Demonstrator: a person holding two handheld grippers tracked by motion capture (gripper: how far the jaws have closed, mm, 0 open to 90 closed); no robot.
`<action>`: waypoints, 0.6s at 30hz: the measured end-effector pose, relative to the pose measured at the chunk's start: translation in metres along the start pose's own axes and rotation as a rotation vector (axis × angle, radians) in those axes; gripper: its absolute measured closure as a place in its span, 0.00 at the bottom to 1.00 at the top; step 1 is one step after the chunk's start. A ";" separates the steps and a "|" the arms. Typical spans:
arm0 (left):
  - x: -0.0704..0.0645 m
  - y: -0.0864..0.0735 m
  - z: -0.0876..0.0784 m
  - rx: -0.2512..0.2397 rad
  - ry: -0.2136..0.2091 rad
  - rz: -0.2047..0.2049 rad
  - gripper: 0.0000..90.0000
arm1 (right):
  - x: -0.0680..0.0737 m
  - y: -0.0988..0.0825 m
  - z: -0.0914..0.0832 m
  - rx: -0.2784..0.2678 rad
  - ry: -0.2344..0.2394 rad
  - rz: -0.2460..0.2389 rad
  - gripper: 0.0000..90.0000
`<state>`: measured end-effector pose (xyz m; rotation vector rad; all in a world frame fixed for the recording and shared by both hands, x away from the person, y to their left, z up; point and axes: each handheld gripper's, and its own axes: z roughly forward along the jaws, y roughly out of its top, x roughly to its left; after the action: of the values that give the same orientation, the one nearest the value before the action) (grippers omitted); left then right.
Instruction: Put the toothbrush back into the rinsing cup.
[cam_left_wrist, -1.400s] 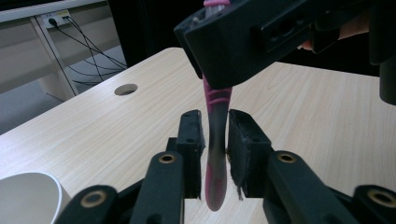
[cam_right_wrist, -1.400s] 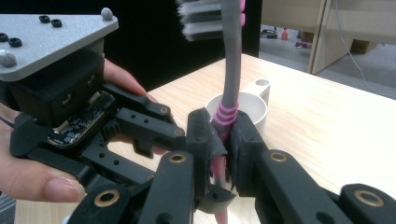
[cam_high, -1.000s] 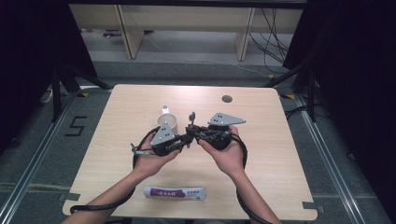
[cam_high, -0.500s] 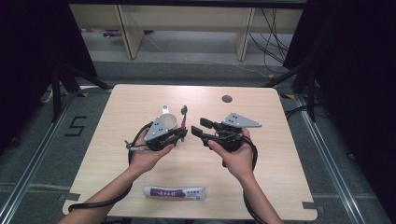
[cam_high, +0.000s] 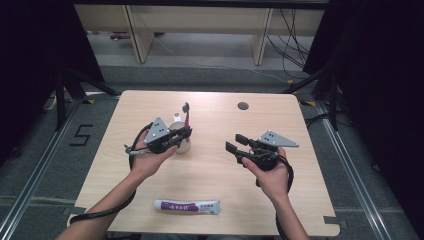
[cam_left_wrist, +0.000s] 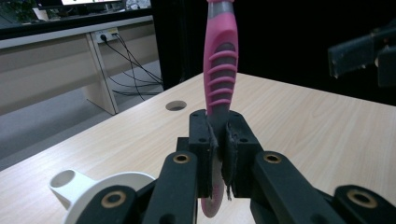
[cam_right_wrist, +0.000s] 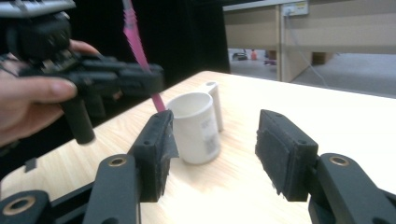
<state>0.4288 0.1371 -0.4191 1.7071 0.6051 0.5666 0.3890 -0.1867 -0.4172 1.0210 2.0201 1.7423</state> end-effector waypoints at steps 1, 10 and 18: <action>0.001 0.001 -0.001 -0.003 0.003 0.001 0.92 | -0.002 -0.002 -0.002 -0.002 -0.002 0.000 0.51; 0.011 0.008 -0.003 -0.017 0.031 -0.005 0.92 | -0.011 -0.017 -0.009 0.009 -0.052 0.018 0.50; 0.017 0.012 -0.002 -0.028 0.045 -0.008 0.92 | -0.014 -0.027 -0.010 0.018 -0.110 -0.026 0.48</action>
<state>0.4417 0.1479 -0.4058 1.6687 0.6333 0.6062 0.3839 -0.2035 -0.4436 1.0669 1.9757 1.6207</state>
